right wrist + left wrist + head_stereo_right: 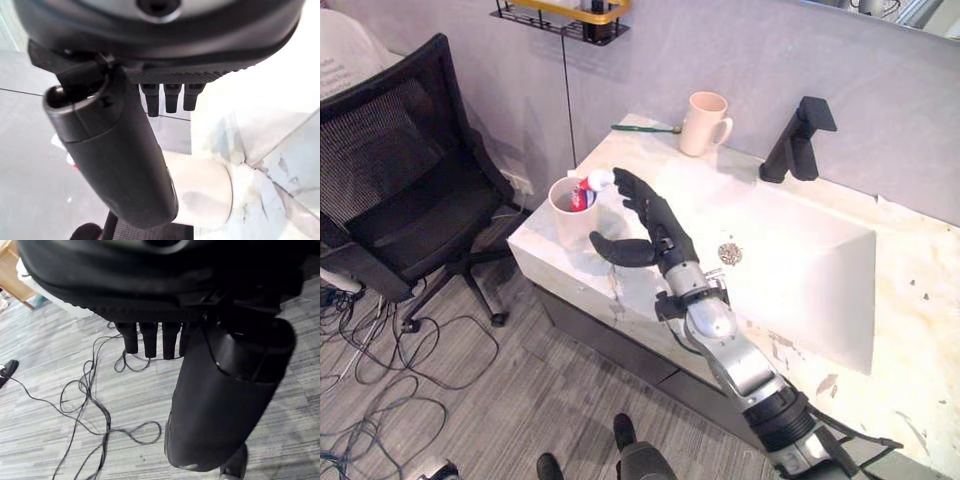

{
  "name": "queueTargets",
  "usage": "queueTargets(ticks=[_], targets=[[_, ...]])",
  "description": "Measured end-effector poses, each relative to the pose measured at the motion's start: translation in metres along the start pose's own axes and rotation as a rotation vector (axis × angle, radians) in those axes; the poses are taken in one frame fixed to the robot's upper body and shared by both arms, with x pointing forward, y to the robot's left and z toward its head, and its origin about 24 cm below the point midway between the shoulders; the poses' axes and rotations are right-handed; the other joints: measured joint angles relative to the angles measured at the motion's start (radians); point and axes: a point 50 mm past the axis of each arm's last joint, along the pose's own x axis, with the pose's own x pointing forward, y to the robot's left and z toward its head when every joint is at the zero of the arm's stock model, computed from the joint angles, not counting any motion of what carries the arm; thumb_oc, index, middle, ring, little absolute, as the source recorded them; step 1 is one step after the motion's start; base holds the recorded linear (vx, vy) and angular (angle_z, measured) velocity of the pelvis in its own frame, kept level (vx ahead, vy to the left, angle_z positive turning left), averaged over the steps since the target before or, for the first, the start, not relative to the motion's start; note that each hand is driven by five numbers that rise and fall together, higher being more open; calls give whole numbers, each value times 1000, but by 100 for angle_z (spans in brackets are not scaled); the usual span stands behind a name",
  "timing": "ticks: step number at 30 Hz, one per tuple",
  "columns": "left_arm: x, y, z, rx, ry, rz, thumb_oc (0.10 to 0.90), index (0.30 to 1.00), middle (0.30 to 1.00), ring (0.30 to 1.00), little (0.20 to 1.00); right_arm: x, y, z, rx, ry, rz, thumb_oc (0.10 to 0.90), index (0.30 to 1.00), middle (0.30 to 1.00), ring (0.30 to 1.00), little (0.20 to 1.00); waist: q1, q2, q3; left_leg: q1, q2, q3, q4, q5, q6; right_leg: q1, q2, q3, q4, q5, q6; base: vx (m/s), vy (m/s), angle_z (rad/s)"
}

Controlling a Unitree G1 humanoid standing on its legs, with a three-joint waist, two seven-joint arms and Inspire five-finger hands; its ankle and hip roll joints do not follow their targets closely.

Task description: Organize the bathroom.

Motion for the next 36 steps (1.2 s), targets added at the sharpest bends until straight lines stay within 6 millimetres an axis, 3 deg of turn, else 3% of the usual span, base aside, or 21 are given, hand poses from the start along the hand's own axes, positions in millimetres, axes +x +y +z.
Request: queueTargets(ticks=[4, 14, 19, 23, 28, 31, 36], targets=[[0, -1, -2, 1, 5, 2, 800, 900, 900, 900, 900, -5, -8, -4, -18, 21, -60, 800, 900, 900, 900, 900, -7, 0, -3, 28, -2, 6, -18, 0, 0, 24, 1, 5, -18, 3, 5, 2, 2, -6], [-1, -7, -10, 2, 26, -12, 800, 900, 900, 900, 900, -22, -59, -8, -179, 62, -352, 800, 900, 900, 900, 900, -35, -8, -17, 87, -16, 54, -84, 6, 10, 60, 1, 50, -80, 35, 20, 13, -1, -15], [-1, -9, -15, -10, 41, -20, 800, 900, 900, 900, 900, -41, -95, -7, -263, 91, -519, 800, 900, 900, 900, 900, -43, -14, -27, 103, -20, 70, -108, 9, 14, 67, 2, 64, -101, 48, 27, 8, -3, -9], [0, -9, -18, -48, 51, -32, 800, 900, 900, 900, 900, -58, -126, 0, -307, 69, -756, 800, 900, 900, 900, 900, -58, -19, -30, 130, -28, 87, -141, 13, 19, 77, 1, 77, -106, 49, 30, 10, -26, -12], [2, -8, -21, -120, 68, -82, 800, 900, 900, 900, 900, -113, -187, -1, -404, 44, -1257, 800, 900, 900, 900, 900, -64, -42, -49, 143, -30, 91, -165, 18, 21, 90, 1, 79, -133, 56, 39, 0, -14, -3], [2, -13, -26, -127, 74, -117, 800, 900, 900, 900, 900, -140, -208, 7, -438, 2, -1487, 800, 900, 900, 900, 900, -80, -43, -55, 150, -31, 92, -174, 20, 20, 97, 2, 78, -137, 56, 39, -10, -8, 0], [5, -11, -30, -166, 58, -137, 800, 900, 900, 900, 900, -200, -245, 12, -422, -27, -1962, 800, 900, 900, 900, 900, -90, -53, -67, 151, -31, 91, -181, 20, 18, 104, 2, 75, -153, 60, 44, -6, -10, 1]])
